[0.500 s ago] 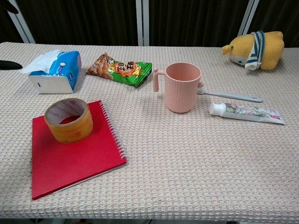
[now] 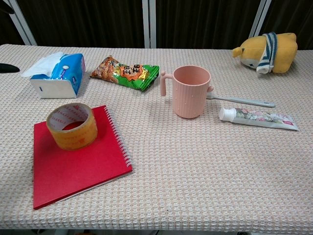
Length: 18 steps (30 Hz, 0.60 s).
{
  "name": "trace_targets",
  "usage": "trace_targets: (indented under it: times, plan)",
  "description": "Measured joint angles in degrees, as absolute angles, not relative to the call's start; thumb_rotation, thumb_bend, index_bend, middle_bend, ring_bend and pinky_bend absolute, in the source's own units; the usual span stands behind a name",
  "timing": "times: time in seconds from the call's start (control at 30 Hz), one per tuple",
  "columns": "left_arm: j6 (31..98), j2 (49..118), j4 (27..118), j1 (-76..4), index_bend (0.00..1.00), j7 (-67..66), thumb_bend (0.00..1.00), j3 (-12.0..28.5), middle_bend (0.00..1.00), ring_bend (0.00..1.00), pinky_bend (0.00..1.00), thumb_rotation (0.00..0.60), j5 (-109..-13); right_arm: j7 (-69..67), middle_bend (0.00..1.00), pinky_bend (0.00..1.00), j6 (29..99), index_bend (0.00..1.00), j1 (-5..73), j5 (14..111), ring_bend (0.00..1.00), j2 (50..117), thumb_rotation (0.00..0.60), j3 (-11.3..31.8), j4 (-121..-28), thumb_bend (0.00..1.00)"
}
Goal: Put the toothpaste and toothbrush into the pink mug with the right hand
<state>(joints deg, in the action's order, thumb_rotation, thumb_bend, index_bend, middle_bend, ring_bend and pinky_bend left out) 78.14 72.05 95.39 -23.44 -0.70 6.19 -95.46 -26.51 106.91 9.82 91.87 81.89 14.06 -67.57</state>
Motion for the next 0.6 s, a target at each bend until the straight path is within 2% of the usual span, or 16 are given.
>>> trace_targets:
  times: [0.13,0.27,0.4,0.6]
  plan:
    - [79.13,71.87,94.83,-22.68,0.11,-1.46,0.07,6.15,0.11,0.11,0.23,0.598,-94.59,-24.76,0.02,0.0,103.39,0.0,9.73,91.93,0.0,80.08,0.6,12.16,-69.0,0.4]
    - [79.65,71.02,93.96,-21.15,0.09,-1.55,0.07,5.62,0.11,0.11,0.22,0.484,-92.46,-19.13,0.03,0.0,96.16,0.0,9.92,91.49,0.0,76.37,0.6,9.39,-72.79,0.36]
    - [81.0,69.53,92.33,-18.36,0.09,-2.6,0.07,4.89,0.11,0.11,0.22,0.485,-89.65,-8.99,0.1,0.0,87.1,0.0,10.61,88.62,0.0,72.72,0.6,7.52,-79.0,0.35]
    - [83.89,68.66,89.32,-14.45,0.09,-1.25,0.07,3.78,0.11,0.11,0.22,0.482,-87.17,3.28,0.08,0.0,74.12,0.0,13.87,83.39,0.0,68.45,0.6,6.28,-85.33,0.33]
